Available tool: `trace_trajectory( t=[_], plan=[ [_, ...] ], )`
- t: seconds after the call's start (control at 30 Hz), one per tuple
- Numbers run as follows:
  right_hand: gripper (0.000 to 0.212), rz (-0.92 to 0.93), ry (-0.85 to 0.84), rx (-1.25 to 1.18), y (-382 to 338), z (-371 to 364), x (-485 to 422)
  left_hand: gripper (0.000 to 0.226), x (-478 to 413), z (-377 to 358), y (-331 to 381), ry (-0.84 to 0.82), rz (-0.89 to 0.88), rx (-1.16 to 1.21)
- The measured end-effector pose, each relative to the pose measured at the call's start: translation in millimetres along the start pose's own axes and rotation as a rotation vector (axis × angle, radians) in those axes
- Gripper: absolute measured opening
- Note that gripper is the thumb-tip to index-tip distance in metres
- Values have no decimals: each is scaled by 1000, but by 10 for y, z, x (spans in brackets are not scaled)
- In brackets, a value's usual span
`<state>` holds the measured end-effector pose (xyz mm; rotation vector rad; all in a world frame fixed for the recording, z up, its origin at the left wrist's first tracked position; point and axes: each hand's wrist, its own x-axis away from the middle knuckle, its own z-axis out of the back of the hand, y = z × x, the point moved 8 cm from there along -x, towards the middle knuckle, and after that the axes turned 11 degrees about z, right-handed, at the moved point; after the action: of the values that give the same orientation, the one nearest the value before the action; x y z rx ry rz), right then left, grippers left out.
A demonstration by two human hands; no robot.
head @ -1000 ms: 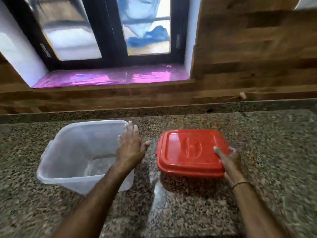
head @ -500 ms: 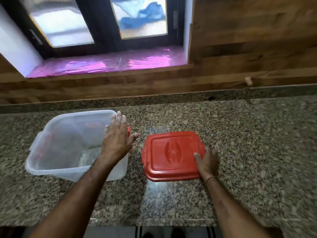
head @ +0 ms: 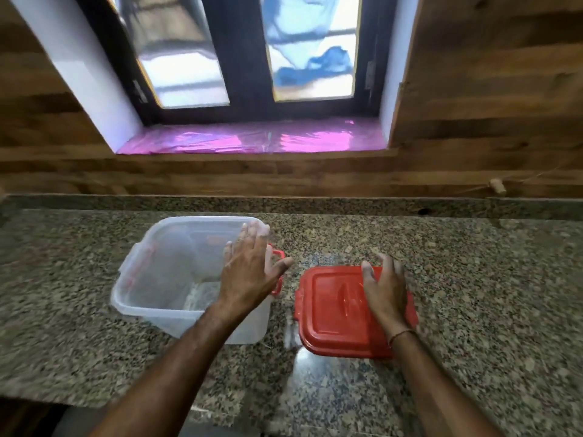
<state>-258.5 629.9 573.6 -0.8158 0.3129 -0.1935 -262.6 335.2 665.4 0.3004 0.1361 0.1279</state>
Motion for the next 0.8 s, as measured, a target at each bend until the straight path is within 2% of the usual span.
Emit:
trace_trajectory(
  t=[0.17, 0.33, 0.6, 0.8],
  plan=[
    [33, 254, -24, -100, -1339, -216, -162, 86, -22, 573, -705, 96, 51, -28],
    [24, 479, -62, -190, -2840, -651, 102, 80, 65, 1257, -1876, 161, 144, -79],
    [33, 775, -255, -19, -4776, -1677, 834, 77, 272, 2442, -3800, 203, 311, -64],
    [29, 915, -334, 40, -6022, -2369, 1021, 73, 131, 3322, -4829, 258, 378, -68]
  ],
)
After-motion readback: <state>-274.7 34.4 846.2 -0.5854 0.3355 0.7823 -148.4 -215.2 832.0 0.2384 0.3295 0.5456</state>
